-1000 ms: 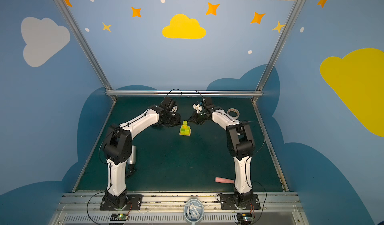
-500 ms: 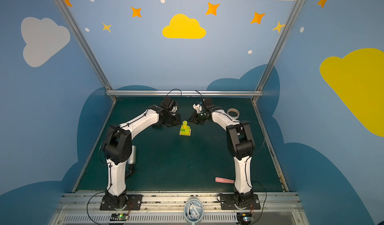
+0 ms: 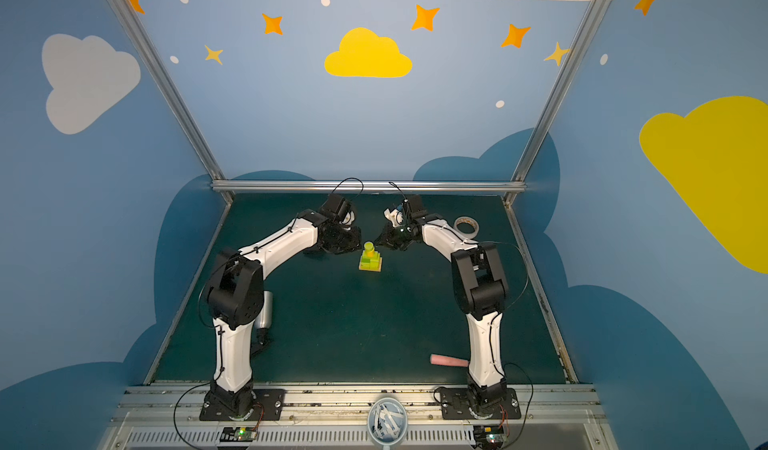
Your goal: Build the wood block tower
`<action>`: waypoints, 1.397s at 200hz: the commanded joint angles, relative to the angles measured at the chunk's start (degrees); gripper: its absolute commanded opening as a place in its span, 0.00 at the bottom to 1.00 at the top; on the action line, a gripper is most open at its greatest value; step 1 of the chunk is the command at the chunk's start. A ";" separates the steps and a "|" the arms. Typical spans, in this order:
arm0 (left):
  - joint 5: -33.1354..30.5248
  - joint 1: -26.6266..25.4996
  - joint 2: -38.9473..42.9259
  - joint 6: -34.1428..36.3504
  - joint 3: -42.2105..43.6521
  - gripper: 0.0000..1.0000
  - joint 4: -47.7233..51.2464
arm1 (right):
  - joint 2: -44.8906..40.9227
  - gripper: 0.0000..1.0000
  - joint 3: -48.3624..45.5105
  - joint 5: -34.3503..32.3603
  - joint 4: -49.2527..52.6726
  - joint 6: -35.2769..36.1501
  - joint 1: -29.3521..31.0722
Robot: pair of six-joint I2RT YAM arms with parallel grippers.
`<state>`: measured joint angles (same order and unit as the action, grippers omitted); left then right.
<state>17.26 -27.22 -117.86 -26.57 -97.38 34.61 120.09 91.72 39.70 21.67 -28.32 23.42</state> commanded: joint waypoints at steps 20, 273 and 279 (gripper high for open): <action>0.10 0.24 1.55 0.81 -0.22 0.08 0.72 | 0.34 0.00 1.73 -0.30 0.74 -0.12 -0.26; 1.82 -0.55 -0.54 -0.31 -3.16 0.08 0.90 | -1.68 0.00 -1.00 -0.46 -0.62 -0.60 -2.06; 1.83 -0.59 -0.66 -0.28 -3.24 0.08 0.90 | -1.63 0.00 -1.02 -0.46 -0.59 -0.60 -2.11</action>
<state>18.98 -27.66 -117.89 -27.03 -98.80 34.59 120.09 91.53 39.48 21.63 -28.71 21.67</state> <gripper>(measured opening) 0.083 0.048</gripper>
